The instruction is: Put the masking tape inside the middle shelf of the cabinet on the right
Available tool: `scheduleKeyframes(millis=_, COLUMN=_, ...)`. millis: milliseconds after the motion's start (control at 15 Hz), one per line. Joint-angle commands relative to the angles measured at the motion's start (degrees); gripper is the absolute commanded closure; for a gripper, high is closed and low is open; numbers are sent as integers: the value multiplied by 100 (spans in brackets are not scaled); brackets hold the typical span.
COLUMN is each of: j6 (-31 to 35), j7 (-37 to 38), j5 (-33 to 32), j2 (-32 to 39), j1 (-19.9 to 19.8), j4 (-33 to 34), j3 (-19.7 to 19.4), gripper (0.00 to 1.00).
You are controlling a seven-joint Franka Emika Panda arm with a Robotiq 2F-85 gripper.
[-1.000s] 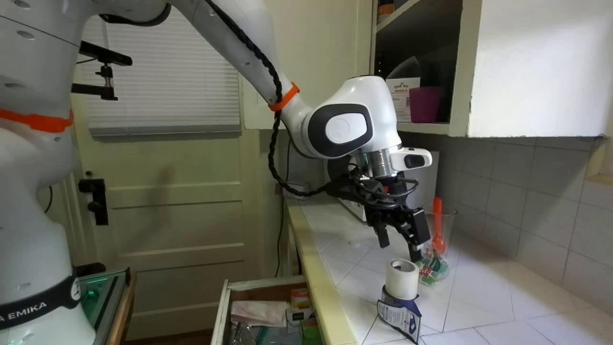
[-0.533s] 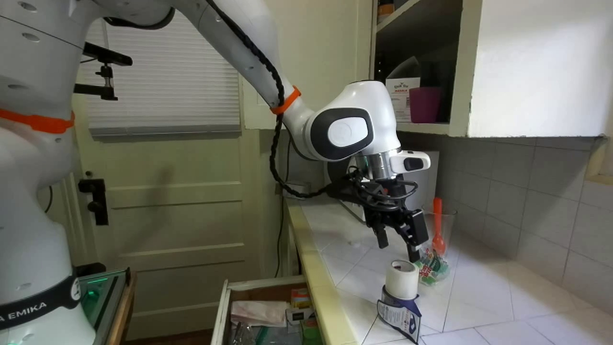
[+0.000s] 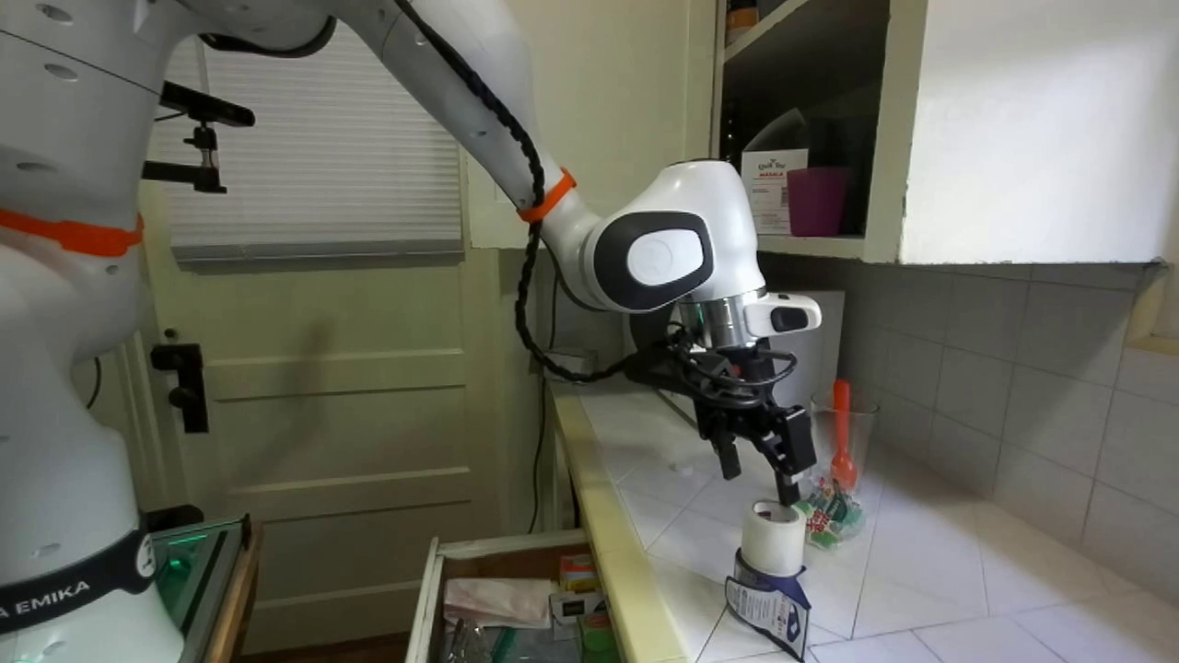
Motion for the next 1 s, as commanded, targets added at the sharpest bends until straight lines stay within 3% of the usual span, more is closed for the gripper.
scheduleKeyframes(millis=0, j6=17, j7=142, j5=-94, j2=-112, j1=45, j4=-190, j3=-60, gripper=7)
scheduleKeyframes(millis=600, j6=51, j7=280, j5=-145, j2=-264, j1=83, j4=-452, j3=-99, gripper=7)
scheduleKeyframes(millis=933, j6=99, j7=718, j5=-494, j2=-421, j1=190, j4=-577, j3=-304, gripper=8)
